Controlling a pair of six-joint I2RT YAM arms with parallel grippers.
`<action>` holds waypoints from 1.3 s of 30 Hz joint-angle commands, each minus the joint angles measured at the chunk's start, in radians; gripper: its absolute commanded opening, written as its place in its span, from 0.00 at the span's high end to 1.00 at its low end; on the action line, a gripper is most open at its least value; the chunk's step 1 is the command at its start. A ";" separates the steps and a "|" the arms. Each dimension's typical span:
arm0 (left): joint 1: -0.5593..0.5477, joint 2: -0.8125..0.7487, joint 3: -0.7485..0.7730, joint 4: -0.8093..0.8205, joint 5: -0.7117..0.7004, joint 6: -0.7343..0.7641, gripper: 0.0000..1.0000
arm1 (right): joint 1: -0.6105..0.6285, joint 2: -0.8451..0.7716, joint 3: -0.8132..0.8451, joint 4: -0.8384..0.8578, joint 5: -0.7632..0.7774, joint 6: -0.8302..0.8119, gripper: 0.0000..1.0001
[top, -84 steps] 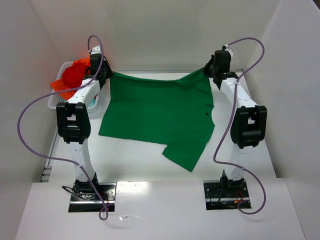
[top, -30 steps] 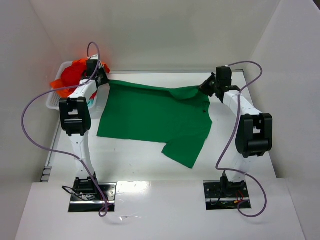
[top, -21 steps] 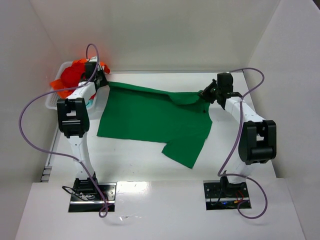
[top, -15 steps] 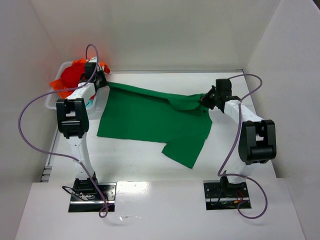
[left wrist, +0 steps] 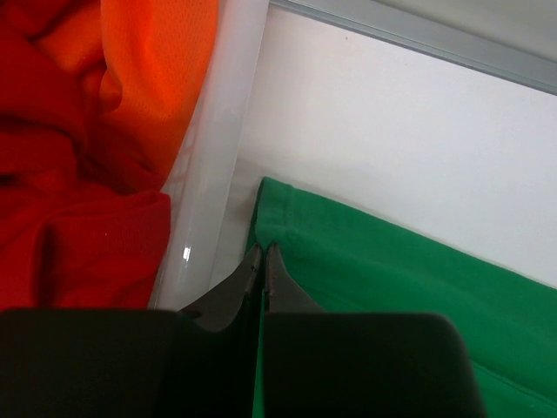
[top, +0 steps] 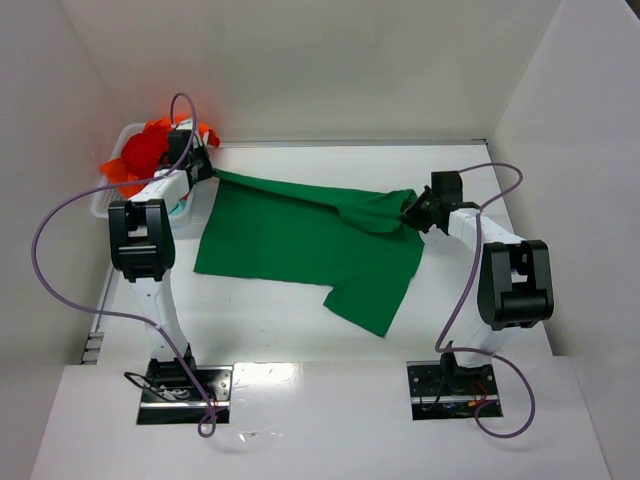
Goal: Fold and stack the t-shirts
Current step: Fold the flattened tshirt in 1/3 of the way
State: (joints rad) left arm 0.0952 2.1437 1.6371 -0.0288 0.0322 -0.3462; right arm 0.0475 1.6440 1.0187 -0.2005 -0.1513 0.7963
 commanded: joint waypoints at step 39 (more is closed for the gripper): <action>-0.026 0.007 -0.099 -0.059 -0.109 -0.037 1.00 | -0.034 0.013 -0.144 0.021 0.018 -0.032 0.90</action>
State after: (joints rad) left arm 0.0536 2.1250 1.5078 -0.0849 -0.0410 -0.3733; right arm 0.0235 1.6463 0.8818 -0.1944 -0.1444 0.7860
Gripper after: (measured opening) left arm 0.009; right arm 0.076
